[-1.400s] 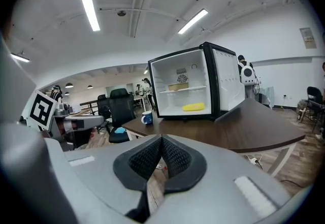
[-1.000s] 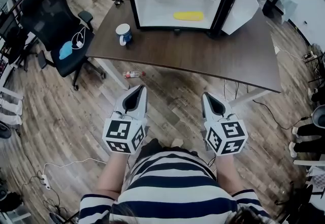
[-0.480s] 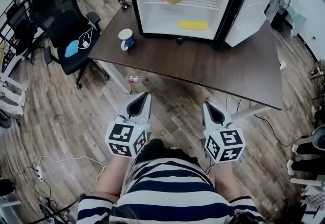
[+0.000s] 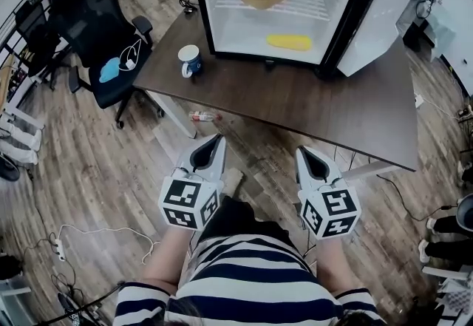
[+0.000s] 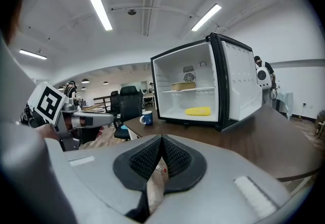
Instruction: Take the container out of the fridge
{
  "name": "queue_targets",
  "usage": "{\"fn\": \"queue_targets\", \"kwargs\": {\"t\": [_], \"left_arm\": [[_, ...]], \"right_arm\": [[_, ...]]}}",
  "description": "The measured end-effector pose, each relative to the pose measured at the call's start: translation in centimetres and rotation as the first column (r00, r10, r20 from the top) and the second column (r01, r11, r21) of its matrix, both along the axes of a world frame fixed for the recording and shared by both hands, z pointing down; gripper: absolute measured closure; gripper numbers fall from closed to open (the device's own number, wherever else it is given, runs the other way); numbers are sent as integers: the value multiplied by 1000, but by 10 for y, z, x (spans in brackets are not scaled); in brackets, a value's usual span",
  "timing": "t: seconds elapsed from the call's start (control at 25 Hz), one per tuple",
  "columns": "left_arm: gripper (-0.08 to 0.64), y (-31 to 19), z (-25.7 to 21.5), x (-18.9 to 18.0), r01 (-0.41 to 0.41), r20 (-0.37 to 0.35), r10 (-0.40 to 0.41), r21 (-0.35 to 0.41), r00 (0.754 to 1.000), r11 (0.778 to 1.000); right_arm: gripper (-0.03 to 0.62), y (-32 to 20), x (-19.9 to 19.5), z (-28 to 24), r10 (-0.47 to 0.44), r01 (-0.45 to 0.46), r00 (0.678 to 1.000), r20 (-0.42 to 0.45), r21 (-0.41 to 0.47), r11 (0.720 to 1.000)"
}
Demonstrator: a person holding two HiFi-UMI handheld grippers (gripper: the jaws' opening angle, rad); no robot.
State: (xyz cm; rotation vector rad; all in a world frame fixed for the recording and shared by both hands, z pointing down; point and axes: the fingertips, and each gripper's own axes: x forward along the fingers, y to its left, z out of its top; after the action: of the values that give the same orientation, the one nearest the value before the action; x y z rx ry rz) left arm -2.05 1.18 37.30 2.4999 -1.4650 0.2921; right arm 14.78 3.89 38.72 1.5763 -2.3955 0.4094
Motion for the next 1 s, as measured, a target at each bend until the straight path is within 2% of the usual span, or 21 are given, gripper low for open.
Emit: {"fn": "queue_targets", "kwargs": {"t": [0.32, 0.56, 1.0], "left_arm": [[560, -60, -5, 6, -52, -4, 52, 1, 999, 999], [560, -111, -8, -2, -79, 11, 79, -2, 997, 997], [560, -182, -15, -12, -118, 31, 118, 6, 993, 993]], "right_arm": [[594, -57, -8, -7, 3, -3, 1000, -11, 7, 1000], [594, -109, -28, -15, -26, 26, 1000, -11, 15, 1000], [594, -195, -39, -39, -42, 44, 998, -40, 69, 997]]}}
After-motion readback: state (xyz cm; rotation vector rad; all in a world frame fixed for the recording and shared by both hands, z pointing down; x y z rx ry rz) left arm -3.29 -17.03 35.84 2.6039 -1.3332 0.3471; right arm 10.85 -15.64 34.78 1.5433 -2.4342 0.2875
